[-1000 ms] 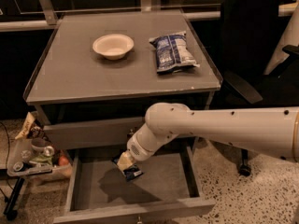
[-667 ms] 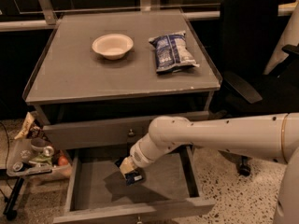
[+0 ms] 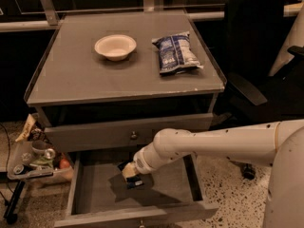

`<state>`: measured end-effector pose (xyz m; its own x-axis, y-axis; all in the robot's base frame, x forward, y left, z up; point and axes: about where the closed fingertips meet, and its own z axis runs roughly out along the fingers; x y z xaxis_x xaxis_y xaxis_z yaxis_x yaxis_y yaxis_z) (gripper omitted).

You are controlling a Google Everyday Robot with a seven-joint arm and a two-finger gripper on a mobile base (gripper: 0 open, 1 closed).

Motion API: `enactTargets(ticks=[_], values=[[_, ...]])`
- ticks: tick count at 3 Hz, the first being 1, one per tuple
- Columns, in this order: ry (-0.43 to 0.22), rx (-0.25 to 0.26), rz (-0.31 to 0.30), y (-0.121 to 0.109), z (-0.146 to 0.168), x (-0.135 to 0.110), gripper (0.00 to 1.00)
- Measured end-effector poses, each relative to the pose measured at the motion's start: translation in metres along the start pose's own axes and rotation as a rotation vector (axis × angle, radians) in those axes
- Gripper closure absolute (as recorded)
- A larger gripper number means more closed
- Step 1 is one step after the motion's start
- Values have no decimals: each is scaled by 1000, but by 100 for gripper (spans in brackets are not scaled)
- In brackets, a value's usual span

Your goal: Place rxbar blueberry into middle drawer

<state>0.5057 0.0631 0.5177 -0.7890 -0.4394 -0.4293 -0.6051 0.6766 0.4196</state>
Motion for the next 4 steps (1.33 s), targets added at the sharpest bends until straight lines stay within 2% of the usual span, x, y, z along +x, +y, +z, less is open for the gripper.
enactTargets(ticks=[1,2,4], values=[[-27,0,29,-10,14,-2,100],[-47,15,74,-29,31,-4,100],[-42,27,147,-57,67,0,100]])
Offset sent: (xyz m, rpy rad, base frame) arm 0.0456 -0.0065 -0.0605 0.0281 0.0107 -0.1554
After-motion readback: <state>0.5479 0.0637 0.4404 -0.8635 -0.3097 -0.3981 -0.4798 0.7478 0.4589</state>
